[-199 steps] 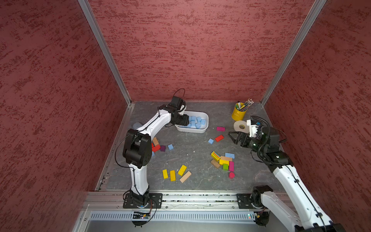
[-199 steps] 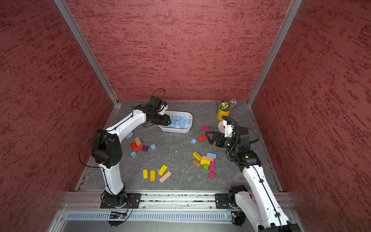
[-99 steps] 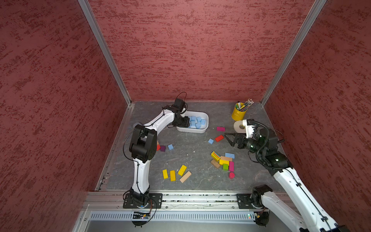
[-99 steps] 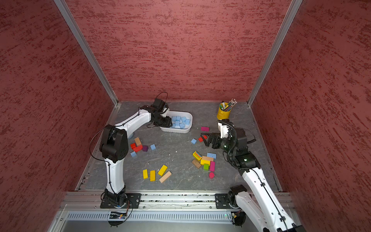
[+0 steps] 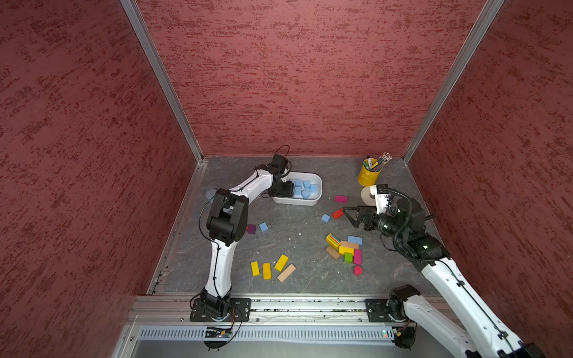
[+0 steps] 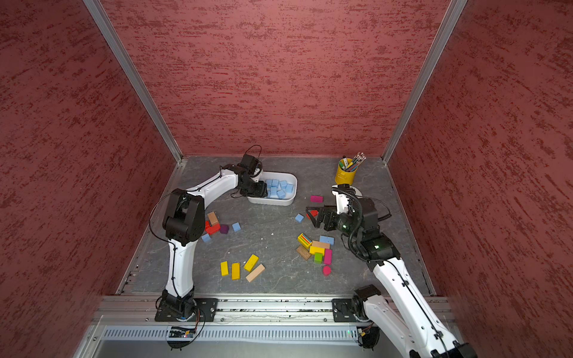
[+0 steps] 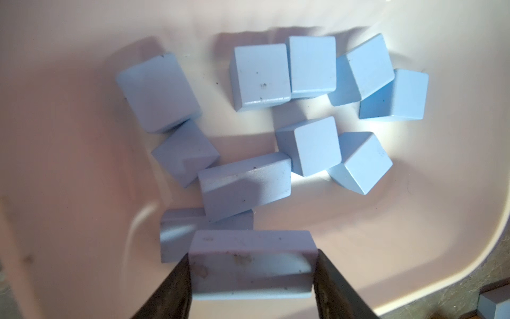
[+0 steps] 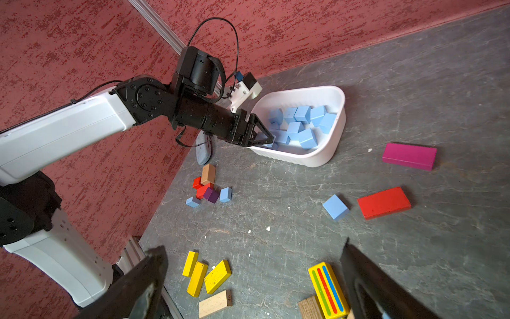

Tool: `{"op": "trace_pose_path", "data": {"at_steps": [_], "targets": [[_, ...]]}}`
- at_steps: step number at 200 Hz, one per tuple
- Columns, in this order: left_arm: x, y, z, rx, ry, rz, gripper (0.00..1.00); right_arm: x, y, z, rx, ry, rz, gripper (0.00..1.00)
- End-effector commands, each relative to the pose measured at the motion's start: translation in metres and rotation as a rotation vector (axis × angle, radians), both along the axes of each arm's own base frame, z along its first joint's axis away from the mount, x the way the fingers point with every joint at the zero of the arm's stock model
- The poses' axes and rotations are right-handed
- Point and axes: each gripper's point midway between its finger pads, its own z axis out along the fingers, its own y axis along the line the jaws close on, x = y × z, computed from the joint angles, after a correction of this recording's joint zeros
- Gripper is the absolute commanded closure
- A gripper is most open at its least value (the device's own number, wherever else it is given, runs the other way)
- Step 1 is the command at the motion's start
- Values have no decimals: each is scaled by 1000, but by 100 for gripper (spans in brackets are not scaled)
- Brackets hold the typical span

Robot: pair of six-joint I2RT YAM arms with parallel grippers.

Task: Pick out the blue building blocks
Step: Place the building block in the storage box.

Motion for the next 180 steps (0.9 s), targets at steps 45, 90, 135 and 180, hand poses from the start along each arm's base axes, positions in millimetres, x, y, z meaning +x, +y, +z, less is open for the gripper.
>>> {"op": "trace_pose_path", "data": {"at_steps": [45, 90, 135, 180], "targets": [[7, -6, 13, -27, -33, -2, 12, 3, 6, 7, -9, -42, 5, 1], [-2, -14, 69, -84, -128, -34, 4, 4, 6, 0, -32, -21, -5, 1], [-36, -14, 143, -178, -263, -75, 0, 2, 4, -5, -53, 1, -21, 1], [-83, -8, 187, -274, -351, -113, 0, 3, -2, -17, -90, 49, -58, 1]]}}
